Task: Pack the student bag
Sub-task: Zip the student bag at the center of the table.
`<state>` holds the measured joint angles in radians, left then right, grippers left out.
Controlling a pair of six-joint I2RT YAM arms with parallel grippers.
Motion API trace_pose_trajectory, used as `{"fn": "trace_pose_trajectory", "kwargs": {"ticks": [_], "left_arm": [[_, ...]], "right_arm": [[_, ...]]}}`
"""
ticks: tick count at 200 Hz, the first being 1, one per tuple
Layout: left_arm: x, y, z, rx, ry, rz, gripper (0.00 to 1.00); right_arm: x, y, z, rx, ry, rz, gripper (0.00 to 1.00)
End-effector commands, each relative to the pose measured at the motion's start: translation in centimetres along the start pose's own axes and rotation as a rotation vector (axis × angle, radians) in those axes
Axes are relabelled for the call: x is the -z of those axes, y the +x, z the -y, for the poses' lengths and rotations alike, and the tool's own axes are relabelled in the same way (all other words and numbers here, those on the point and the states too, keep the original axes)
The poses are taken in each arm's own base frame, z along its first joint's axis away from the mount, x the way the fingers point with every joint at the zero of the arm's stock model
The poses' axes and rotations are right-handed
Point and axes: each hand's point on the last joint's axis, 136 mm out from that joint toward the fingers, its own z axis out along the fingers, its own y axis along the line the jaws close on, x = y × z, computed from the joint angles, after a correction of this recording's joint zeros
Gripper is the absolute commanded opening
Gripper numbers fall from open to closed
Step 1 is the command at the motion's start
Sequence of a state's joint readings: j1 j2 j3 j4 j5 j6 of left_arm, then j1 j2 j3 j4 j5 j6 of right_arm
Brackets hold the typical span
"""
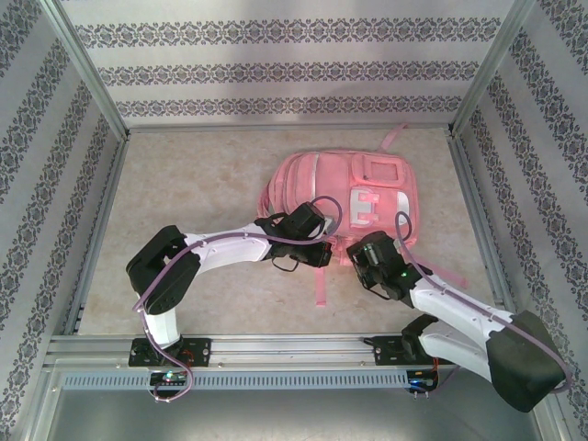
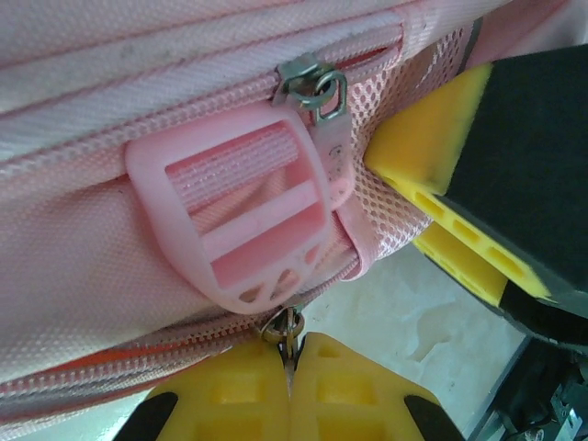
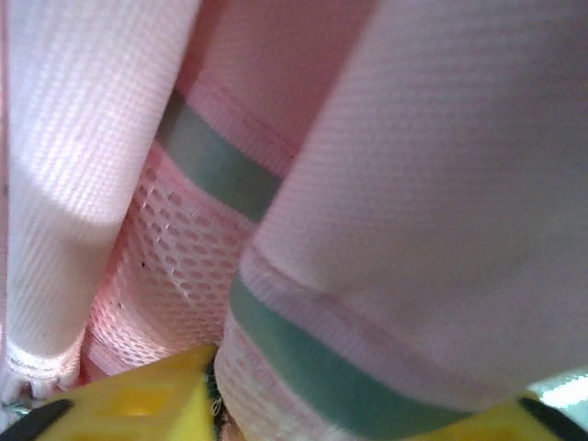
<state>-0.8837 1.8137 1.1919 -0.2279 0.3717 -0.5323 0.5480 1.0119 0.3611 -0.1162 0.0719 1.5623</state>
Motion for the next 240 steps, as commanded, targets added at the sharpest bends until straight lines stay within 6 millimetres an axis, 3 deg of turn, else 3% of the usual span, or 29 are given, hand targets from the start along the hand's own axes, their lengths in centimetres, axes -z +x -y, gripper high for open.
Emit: {"fn": "trace_pose_trajectory", "kwargs": {"ticks": [1, 28, 43, 139, 204, 240], "left_arm": [[0.6, -0.7, 2.4, -0.041, 0.065, 0.003, 0.00], [0.7, 0.1, 0.8, -0.061, -0.019, -0.030, 0.00], [0.9, 0.5, 0.0, -0.075, -0.063, -0.047, 0.00], [3.5, 1.7, -5.1, -0.075, -0.244, -0.079, 0.00], [6.8, 0.8, -7.0, -0.042, -0.265, -0.030, 0.00], [7.6, 1.3, -8.1, -0.017, -0.269, -0.034, 0.00]], "right_arm": [[0.2, -1.8, -1.0, 0.028, -0.027, 0.107, 0.29], [0.6, -3.0, -0.2, 0.056, -0.005, 0.156, 0.07], [0.7, -3.4, 0.3, 0.057, 0.009, 0.168, 0.00], [1.1, -5.6, 1.1, 0.101, 0.064, 0.190, 0.00], [1.0, -8.6, 0.9, 0.084, 0.100, 0.207, 0.00], [1.1, -11.2, -0.4, 0.083, 0.108, 0.237, 0.00]]}}
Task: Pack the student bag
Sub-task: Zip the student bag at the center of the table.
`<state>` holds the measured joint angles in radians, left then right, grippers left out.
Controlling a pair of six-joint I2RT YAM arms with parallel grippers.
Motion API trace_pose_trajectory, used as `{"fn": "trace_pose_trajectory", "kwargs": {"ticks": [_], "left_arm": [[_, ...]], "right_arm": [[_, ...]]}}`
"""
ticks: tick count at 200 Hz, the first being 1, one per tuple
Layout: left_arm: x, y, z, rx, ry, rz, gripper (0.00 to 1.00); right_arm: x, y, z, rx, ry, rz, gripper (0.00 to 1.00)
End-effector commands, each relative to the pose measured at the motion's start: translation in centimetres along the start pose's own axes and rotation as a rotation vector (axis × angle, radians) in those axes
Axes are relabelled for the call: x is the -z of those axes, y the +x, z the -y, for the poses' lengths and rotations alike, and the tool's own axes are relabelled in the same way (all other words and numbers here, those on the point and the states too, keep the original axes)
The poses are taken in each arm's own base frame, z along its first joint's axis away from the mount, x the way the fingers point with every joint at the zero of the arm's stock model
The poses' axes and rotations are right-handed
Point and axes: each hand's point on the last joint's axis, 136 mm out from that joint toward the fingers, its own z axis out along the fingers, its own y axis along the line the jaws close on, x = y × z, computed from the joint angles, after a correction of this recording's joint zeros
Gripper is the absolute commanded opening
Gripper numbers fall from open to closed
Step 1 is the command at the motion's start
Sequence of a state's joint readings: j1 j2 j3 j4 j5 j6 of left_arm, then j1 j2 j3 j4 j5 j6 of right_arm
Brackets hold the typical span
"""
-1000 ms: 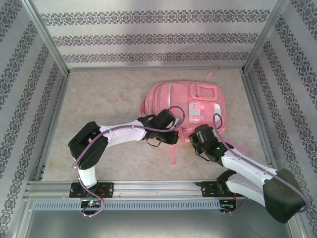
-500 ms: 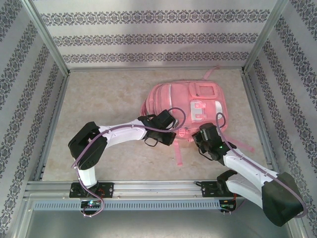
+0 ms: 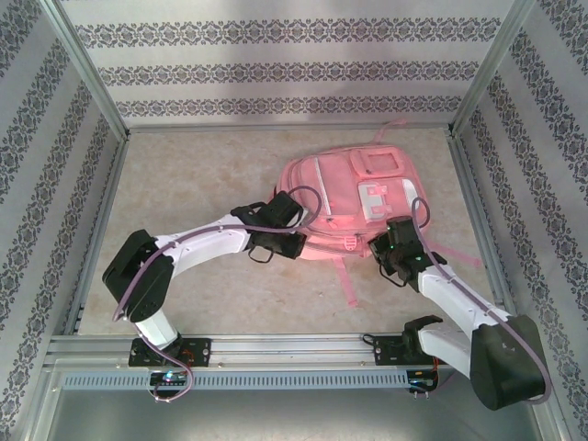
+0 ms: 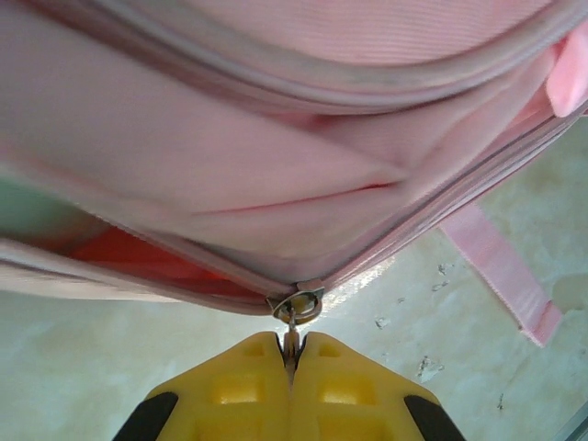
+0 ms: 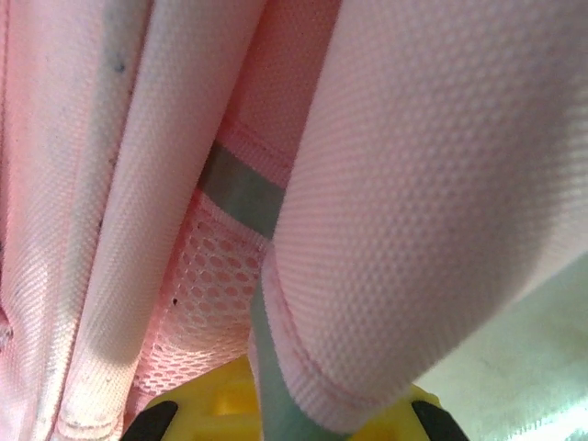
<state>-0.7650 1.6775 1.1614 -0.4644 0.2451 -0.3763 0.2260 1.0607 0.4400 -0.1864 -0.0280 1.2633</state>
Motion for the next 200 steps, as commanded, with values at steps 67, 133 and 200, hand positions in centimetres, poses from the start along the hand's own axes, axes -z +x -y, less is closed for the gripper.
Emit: {"fn": "trace_pose_trajectory", "kwargs": {"ticks": [67, 133, 200], "left_arm": [[2.0, 3.1, 1.8, -0.006, 0.089, -0.047, 0.00], [0.8, 2.4, 6.5, -0.003, 0.203, -0.042, 0.00], [1.5, 0.8, 8.0, -0.011, 0.241, -0.013, 0.00]], "right_arm": [[-3.0, -5.6, -6.6, 0.219, -0.006, -0.013, 0.05], [3.2, -3.9, -5.7, 0.338, 0.078, 0.001, 0.58], [4.5, 8.7, -5.4, 0.172, -0.171, -0.308, 0.48]]}}
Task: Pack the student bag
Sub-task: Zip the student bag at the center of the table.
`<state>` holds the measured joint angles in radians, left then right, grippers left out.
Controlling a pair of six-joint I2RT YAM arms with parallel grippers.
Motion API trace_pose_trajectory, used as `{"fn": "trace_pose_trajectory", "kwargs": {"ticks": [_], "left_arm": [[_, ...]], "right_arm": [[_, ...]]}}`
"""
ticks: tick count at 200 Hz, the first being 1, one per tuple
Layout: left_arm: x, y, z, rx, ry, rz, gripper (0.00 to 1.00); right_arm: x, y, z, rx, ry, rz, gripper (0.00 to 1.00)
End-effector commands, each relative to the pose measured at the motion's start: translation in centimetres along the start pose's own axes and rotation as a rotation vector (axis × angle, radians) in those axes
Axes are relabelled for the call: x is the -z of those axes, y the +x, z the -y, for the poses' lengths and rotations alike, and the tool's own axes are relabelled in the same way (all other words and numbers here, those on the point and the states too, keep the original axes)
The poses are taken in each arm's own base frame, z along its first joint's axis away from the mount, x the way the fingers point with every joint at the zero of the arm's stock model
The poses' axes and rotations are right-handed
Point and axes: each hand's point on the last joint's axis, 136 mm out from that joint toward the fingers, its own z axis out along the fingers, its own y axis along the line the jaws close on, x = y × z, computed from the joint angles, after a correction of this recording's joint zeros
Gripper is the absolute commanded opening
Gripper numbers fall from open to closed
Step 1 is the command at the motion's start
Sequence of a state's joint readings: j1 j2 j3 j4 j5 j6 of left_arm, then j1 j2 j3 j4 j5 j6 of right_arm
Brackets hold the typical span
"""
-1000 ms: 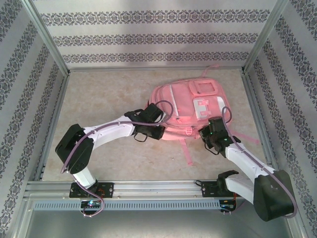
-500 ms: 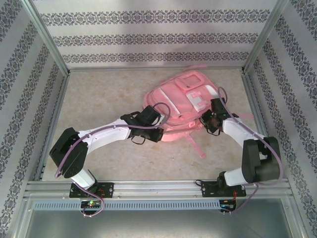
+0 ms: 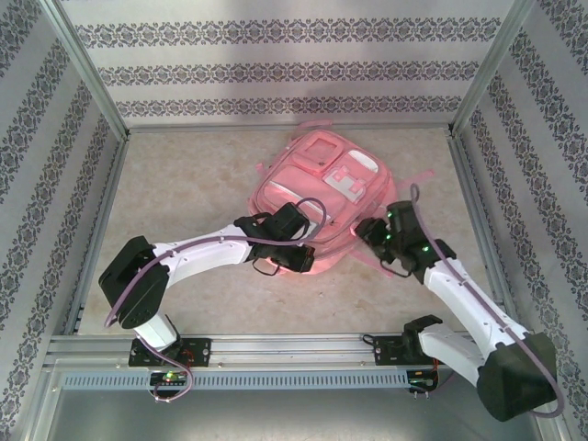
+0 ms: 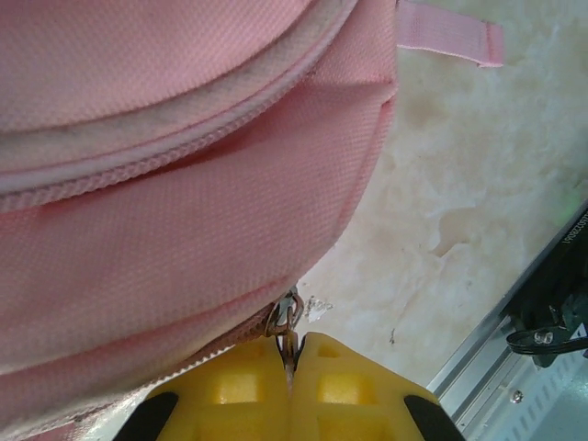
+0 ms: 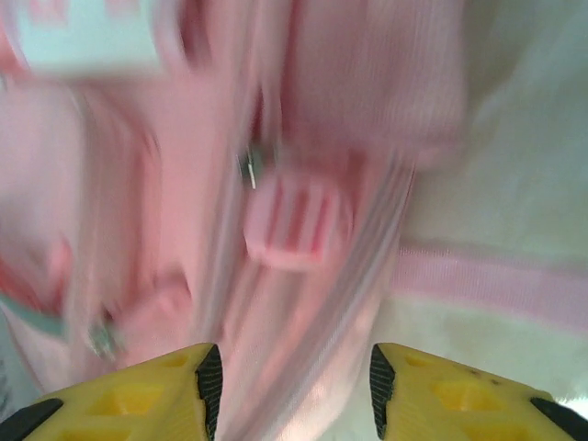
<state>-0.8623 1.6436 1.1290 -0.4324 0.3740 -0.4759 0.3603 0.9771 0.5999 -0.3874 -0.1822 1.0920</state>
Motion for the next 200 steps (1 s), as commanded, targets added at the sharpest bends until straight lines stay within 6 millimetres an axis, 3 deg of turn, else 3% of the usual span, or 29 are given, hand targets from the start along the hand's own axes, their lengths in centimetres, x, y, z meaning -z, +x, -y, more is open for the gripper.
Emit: {"fn": "trace_pose_trajectory", "kwargs": {"ticks": [1, 85, 156, 200], "left_arm": [[0.9, -1.8, 2.6, -0.026, 0.073, 0.045, 0.00], [1.2, -1.5, 2.8, -0.027, 0.076, 0.049, 0.00], [1.1, -1.6, 2.6, -0.031, 0.066, 0.047, 0.00], [1.2, -1.5, 2.7, -0.032, 0.070, 0.048, 0.00]], "right_arm": [[-0.7, 3.3, -1.2, -0.103, -0.073, -0.085, 0.48], [-2.4, 5.9, -3.2, -0.076, -0.106, -0.098, 0.47], [-1.8, 6.3, -1.1, -0.101, -0.099, -0.037, 0.32], [-2.4, 6.3, -0.9, -0.110, -0.095, -0.032, 0.34]]}}
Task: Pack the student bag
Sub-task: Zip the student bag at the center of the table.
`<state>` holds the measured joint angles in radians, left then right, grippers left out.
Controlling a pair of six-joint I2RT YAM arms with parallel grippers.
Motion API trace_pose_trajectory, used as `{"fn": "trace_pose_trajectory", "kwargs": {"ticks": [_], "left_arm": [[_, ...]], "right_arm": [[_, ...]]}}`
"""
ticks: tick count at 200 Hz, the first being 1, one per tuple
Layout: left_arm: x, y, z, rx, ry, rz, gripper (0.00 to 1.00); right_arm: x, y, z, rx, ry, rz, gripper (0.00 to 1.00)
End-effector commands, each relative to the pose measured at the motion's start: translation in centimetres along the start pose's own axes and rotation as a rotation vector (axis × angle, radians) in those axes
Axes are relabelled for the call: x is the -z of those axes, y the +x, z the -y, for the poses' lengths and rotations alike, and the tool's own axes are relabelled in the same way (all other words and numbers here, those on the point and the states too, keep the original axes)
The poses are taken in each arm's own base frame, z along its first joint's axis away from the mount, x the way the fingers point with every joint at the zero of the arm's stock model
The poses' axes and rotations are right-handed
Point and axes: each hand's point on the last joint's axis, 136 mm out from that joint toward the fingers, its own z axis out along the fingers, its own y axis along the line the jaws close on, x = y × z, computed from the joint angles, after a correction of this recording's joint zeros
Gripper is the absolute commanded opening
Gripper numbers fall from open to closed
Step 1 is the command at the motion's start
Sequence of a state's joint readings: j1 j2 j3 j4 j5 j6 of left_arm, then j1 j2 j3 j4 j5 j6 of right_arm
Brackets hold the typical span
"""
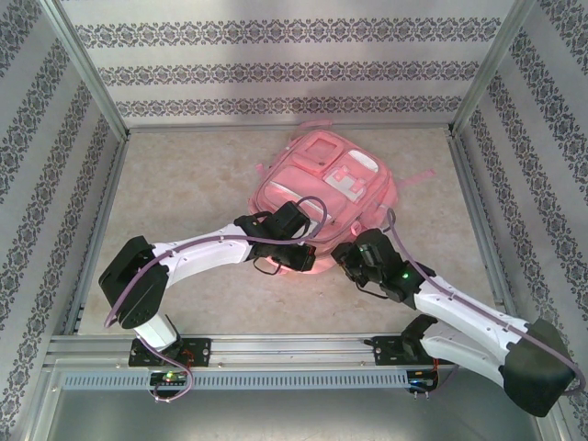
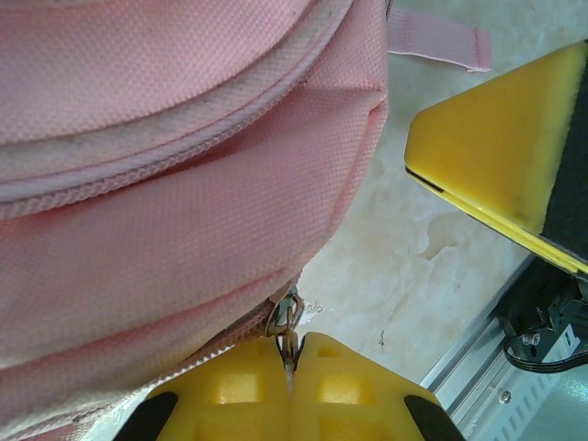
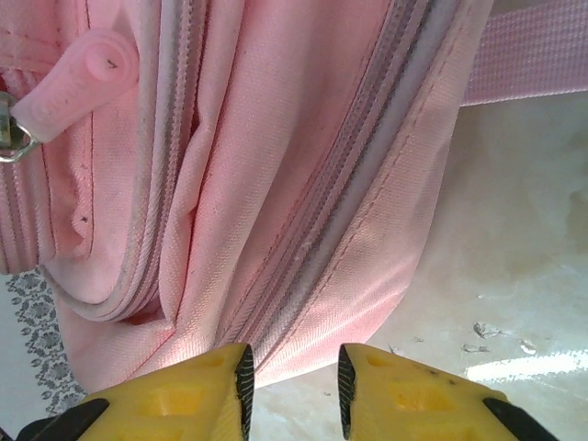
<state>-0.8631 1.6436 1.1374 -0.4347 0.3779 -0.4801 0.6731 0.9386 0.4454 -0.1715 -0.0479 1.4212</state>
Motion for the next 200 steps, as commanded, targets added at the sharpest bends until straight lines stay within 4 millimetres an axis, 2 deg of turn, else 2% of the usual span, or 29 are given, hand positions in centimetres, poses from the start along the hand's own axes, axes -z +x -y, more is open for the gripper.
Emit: {"fn": "trace_pose_trajectory", "kwargs": {"ticks": [1, 52, 87, 174, 200], "left_arm": [[1.0, -1.3, 2.4, -0.033, 0.064, 0.044, 0.00], [1.0, -1.1, 2.5, -0.030, 0.073, 0.038, 0.00], [0.9, -0.9, 2.5, -0.034, 0.079, 0.031, 0.00], [0.8, -0.6, 2.4, -0.036, 0.077, 0.021, 0.00], [0.8, -0.8, 2.7, -0.037, 0.089, 0.019, 0.00]], "right_arm": [[-0.5, -0.3, 0.1, -0.014, -0.003, 0.026, 0.34], [-2.8, -0.4, -1.7, 0.007, -0.005, 0.017, 0.35], [-4.2, 0.2, -3.3, 0.047, -0.024, -0.016, 0.33], [-2.0, -1.0, -3.1, -0.027, -0.112, 0.083, 0.35], [-2.2, -1.4, -2.9, -0.018, -0.094, 0.105, 0.40]]}}
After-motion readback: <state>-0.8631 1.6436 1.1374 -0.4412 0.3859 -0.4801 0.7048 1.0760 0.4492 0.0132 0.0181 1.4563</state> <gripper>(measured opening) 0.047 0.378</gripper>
